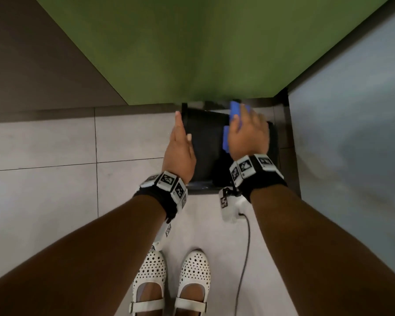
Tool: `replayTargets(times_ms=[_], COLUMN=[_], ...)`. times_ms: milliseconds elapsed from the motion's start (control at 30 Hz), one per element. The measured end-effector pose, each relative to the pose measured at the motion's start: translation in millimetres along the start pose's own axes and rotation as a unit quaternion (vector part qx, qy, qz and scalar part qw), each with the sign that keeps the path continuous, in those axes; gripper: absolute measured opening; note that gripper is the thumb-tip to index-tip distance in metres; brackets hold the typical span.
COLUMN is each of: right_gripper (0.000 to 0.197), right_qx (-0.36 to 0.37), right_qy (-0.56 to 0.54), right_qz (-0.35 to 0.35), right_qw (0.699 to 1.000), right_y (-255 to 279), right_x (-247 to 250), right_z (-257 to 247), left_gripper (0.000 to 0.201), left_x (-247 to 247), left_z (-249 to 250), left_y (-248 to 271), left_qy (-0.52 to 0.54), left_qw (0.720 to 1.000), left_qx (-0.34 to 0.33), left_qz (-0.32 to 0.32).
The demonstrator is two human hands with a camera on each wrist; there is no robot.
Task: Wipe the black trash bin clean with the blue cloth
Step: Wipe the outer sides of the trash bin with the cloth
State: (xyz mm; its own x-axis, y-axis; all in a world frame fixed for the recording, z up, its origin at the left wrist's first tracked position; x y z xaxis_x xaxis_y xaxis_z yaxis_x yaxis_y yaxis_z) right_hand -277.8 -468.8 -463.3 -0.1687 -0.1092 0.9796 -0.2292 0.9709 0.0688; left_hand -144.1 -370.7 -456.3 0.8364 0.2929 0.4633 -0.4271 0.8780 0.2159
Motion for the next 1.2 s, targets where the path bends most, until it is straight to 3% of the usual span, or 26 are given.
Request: replayTargets(times_ms=[100, 200, 300, 400, 467, 633, 800, 933, 1067, 1200], right_gripper=[0.051, 0.054, 0.050, 0.046, 0.045, 0.046, 0.041, 0.044, 0.047, 0.045], right_qx=[-0.064, -0.071, -0.050, -0.025, -0.027, -0.032, 0.036, 0.063, -0.021, 0.003], right_qy=[0.017, 0.009, 0.016, 0.003, -0.004, -0.012, -0.005, -0.030, -0.021, -0.016], right_qz=[0.042, 0.008, 0.026, 0.052, 0.057, 0.069, 0.103, 0.074, -0.022, 0.024], right_qw=[0.997, 0.997, 0.998, 0.998, 0.998, 0.997, 0.994, 0.995, 0.999, 1.000], right_y=[45, 83, 97, 104, 103, 101, 96, 67, 46, 76], right_x=[2, -3, -2, -2, -2, 6, 21, 39, 35, 36], right_z=[21, 23, 14, 5, 6, 1, -33, -59, -38, -44], left_gripper=[0.059, 0.054, 0.044, 0.062, 0.065, 0.055, 0.050, 0.034, 0.032, 0.023], left_x=[-1, -2, 1, 1, 0, 4, 25, 32, 26, 22], left_z=[-2, -4, -3, -5, -4, -2, 12, 20, 12, 4], left_y=[10, 18, 3, -22, -30, -25, -10, 6, 23, 22], left_qy=[-0.030, -0.047, -0.005, -0.008, -0.032, 0.015, 0.074, 0.119, 0.124, 0.187], left_qw=[0.999, 0.994, 0.986, 0.957, 0.945, 0.968, 0.984, 0.986, 0.988, 0.967], left_qx=[0.030, 0.064, 0.149, 0.276, 0.309, 0.247, 0.156, 0.084, 0.086, 0.170], left_qz=[-0.018, -0.075, -0.069, -0.091, -0.100, -0.033, 0.049, 0.078, 0.041, 0.009])
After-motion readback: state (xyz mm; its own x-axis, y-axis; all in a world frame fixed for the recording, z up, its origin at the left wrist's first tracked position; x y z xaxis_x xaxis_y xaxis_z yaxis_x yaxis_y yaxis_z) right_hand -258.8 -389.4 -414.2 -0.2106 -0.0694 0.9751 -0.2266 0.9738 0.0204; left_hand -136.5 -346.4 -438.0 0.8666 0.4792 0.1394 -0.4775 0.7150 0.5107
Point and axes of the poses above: each hand's wrist, its own y-axis away from the middle knuckle, its own x-axis out of the back of the hand, z = x × y, the point moved 7 cm from there along -y, towards the middle knuckle, and after that the axes turned 7 degrees about y, right-handed, at the moved point
